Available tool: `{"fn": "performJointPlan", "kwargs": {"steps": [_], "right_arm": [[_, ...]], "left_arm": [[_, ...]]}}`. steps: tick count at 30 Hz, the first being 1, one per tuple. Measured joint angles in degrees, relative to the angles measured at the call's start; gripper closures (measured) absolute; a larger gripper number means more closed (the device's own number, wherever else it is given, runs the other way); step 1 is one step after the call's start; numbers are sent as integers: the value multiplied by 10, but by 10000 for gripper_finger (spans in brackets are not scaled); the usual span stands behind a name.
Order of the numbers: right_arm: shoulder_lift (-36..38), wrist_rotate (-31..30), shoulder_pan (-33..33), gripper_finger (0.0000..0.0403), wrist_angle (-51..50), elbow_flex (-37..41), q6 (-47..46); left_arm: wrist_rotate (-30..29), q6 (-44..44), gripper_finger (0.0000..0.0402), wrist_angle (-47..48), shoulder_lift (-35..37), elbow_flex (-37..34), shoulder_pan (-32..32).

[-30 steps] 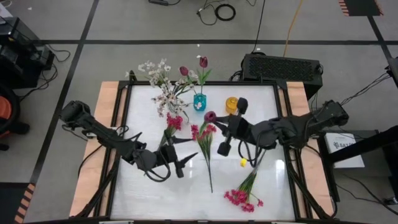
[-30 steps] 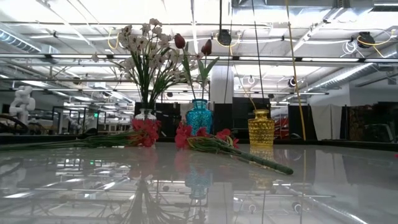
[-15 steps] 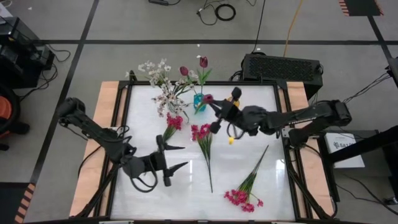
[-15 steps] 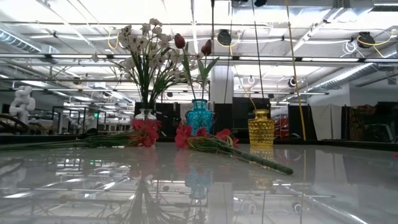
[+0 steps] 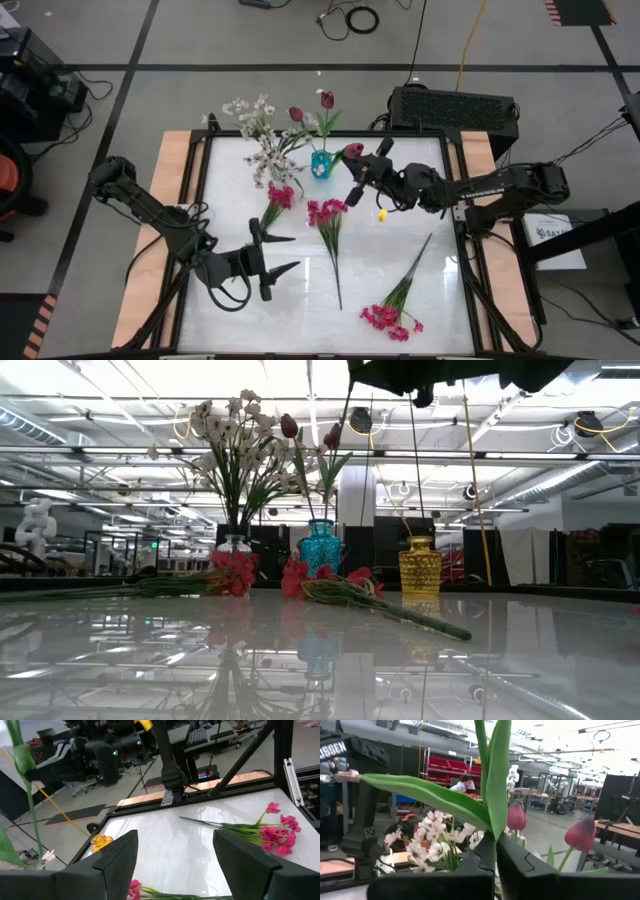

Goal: Sort flowers into vase by color
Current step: Put the red tulip into the blue vase

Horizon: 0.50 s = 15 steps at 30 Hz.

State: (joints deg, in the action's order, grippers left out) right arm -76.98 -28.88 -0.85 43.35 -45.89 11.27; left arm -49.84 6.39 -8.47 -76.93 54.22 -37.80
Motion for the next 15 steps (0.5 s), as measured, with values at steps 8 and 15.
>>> {"fn": "performJointPlan", "kwargs": {"steps": [8, 15], "right_arm": [[-8, 10, -19, 403, 1, 0, -16], [-18, 44, -48, 403, -10, 0, -43]], "left_arm": [[0, 0, 136, 0, 0, 0, 0], [0, 0, 136, 0, 0, 0, 0]]}}
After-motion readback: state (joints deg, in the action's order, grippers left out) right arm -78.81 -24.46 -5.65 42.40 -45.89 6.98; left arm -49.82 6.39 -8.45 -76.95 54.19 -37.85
